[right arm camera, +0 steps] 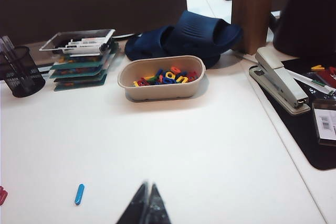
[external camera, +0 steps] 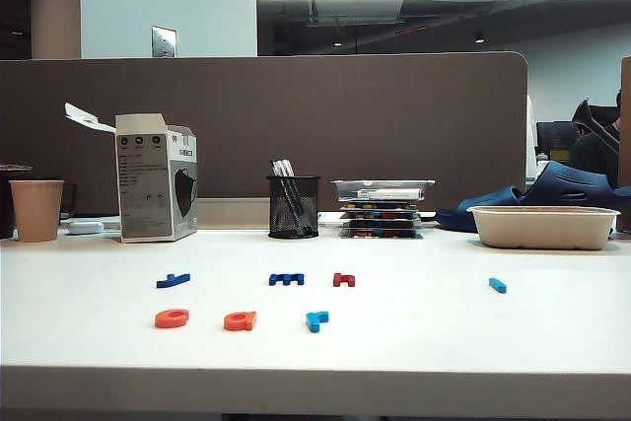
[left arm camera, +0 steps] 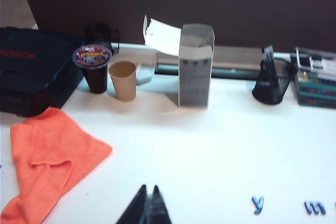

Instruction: Select the appropriate letters from the row of letter magnets placed on the table to arrange into the word "car".

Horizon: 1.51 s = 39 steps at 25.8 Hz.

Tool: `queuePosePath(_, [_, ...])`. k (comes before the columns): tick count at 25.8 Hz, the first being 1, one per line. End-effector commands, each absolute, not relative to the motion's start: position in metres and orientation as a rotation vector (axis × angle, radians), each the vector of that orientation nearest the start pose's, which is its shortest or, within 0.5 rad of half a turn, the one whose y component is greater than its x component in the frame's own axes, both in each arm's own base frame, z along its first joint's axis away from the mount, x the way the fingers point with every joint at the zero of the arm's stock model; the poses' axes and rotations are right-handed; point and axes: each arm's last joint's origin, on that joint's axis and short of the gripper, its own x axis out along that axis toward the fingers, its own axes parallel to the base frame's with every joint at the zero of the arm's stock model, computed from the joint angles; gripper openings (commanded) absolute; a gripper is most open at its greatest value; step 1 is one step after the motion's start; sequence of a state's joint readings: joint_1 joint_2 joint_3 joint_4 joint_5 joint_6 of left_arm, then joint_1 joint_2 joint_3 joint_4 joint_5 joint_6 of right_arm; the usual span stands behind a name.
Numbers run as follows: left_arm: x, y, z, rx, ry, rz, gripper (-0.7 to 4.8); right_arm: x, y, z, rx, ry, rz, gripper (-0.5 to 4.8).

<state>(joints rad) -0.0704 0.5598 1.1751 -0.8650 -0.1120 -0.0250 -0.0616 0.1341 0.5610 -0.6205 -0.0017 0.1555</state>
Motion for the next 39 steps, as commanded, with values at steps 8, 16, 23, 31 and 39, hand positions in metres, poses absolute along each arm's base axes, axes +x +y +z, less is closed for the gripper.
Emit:
queuePosePath(8, [0.025,-0.002,0.357,-0.054,0.165,-0.067,-0.06,0.048,-0.002,0.259,0.162,0.102,-0.044,-0.02])
queuePosePath(16, [0.009,-0.002,0.304,0.012,-0.030,-0.123,-0.06,0.057,-0.003,0.246,0.165,0.049,-0.045,-0.02])
queuePosePath(23, [0.036,-0.006,0.278,-0.013,0.016,-0.179,-0.06,0.075,-0.004,0.218,0.164,0.029,-0.037,-0.02])
queuePosePath(31, [0.073,-0.006,0.233,-0.018,-0.053,-0.111,-0.06,0.090,-0.004,0.185,0.107,0.038,-0.036,-0.02])
queuePosePath(39, [0.097,-0.008,0.172,-0.002,-0.064,-0.089,-0.06,0.097,-0.005,0.161,0.030,0.020,-0.040,-0.02])
